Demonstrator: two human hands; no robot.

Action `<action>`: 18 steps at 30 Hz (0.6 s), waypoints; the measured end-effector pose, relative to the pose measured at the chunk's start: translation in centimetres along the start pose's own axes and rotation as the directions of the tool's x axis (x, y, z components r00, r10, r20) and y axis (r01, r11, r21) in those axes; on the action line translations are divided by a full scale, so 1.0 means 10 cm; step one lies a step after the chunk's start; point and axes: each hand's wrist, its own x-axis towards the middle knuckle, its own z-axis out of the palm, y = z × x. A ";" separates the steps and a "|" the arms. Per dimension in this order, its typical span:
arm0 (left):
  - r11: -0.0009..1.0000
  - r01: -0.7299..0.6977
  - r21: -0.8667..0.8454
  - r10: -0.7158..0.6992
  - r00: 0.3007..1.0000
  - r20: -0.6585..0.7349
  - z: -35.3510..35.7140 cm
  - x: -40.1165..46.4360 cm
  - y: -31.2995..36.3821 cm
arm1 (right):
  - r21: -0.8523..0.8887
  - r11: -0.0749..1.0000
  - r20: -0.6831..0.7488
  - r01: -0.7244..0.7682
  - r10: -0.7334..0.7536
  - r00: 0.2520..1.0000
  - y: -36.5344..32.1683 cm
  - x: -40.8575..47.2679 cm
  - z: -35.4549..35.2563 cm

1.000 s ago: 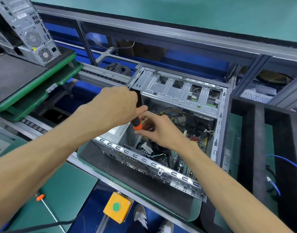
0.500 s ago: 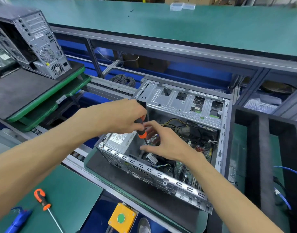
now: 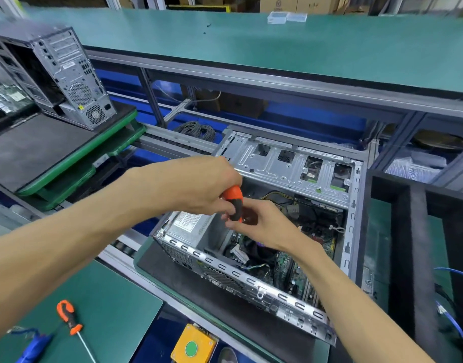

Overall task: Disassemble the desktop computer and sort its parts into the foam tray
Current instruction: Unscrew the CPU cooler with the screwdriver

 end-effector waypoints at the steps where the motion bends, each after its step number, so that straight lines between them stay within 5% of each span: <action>1: 0.999 0.025 0.046 -0.025 1.000 -0.005 0.01 0.02 0.06 | -0.027 0.999 -0.029 0.037 -0.038 0.999 0.00 -0.01 0.03; 6: 0.902 0.135 0.411 -0.115 0.991 -0.072 0.03 0.10 0.34 | 0.099 0.995 -0.008 0.021 -0.021 1.000 -0.06 0.00 0.11; 12: 0.996 -0.086 0.007 0.086 0.995 0.056 -0.03 -0.04 0.27 | 0.135 0.991 0.032 -0.017 0.013 0.999 -0.06 -0.01 0.09; 18: 0.957 0.243 0.161 -0.233 0.969 -0.076 0.01 0.10 0.22 | 0.078 0.997 -0.064 0.000 0.005 0.998 -0.10 0.00 0.17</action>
